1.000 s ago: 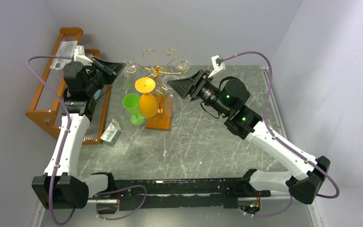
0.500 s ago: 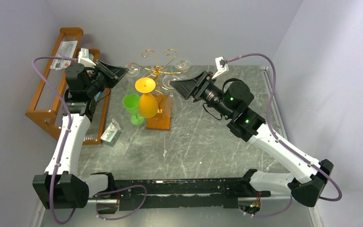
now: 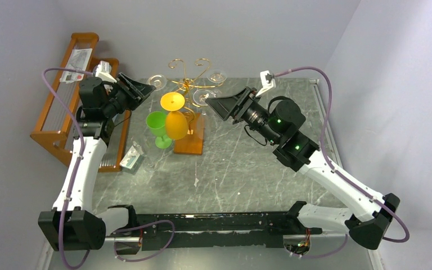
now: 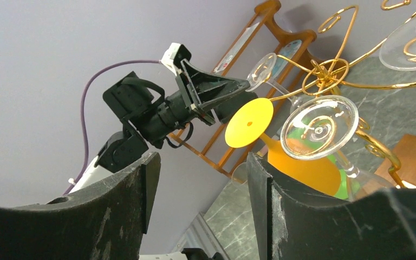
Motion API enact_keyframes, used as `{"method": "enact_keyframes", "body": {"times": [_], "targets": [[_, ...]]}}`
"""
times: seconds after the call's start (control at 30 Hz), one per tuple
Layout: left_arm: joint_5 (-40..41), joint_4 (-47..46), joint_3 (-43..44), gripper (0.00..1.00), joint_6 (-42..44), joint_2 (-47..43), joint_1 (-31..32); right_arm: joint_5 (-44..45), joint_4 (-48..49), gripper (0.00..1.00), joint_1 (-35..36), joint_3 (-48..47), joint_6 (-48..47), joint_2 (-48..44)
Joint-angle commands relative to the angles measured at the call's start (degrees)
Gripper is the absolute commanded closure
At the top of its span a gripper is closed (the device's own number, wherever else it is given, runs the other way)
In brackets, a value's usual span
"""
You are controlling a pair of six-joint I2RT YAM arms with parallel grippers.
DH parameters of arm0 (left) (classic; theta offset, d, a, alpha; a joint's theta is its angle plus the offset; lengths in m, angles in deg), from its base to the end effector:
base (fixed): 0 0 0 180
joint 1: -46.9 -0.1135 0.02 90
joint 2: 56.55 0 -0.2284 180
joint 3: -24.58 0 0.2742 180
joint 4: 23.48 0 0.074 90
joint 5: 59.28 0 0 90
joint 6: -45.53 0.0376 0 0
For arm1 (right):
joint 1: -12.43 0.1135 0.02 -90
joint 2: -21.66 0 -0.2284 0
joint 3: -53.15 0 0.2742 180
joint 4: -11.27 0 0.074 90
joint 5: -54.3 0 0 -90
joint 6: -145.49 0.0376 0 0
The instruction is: Place the wine glass upside down on the wine glass rack
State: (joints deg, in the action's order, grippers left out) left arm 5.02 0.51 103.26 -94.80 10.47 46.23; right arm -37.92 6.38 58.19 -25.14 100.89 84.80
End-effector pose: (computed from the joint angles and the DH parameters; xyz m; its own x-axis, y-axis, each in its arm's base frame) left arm 0.3049 -0.0127 0.3562 -0.4543 -0.6989 -0.5524 0.0993 0.5764 -0.8111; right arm 0.2022 0.2097 0.4088 -0.4414 0.5665 -0.6958 -0.6098 0.3795 0.6958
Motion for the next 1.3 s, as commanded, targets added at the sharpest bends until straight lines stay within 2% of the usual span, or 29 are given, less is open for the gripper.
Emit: {"method": "enact_keyframes", "body": {"times": [0.0, 0.17, 0.37, 0.57, 0.77, 0.93, 1.27], "targets": [[1.01, 6.80, 2.64, 0.46, 4.53, -3.27, -0.48, 1.51, -1.34, 0.37, -0.05, 0.87, -0.20, -2.07], [4.05, 14.98, 3.54, 0.35, 11.23, -7.37, -0.50, 1.87, -2.38, 0.37, -0.05, 1.28, -0.80, -3.07], [10.65, 27.23, 6.33, 0.23, 23.87, -13.82, -0.48, 2.04, -4.74, 0.37, -0.08, 1.54, -1.99, -4.24], [14.90, 37.07, 7.61, 0.30, 31.88, -19.32, -0.46, 2.04, -10.06, 0.37, -0.01, -1.40, -4.63, -2.43], [8.80, 40.12, 2.88, 0.37, 35.79, -20.20, -0.52, 4.27, -10.78, 0.37, -0.05, 1.33, -3.59, -2.24], [6.43, 37.38, -3.17, 0.42, 35.94, -18.58, -0.48, 5.56, -10.88, 0.37, -0.05, 3.83, -2.34, -3.18], [4.67, 32.27, -8.70, 0.52, 34.63, -14.08, -0.48, 7.84, -12.14, 0.38, -0.05, 4.93, -2.47, -3.73]]}}
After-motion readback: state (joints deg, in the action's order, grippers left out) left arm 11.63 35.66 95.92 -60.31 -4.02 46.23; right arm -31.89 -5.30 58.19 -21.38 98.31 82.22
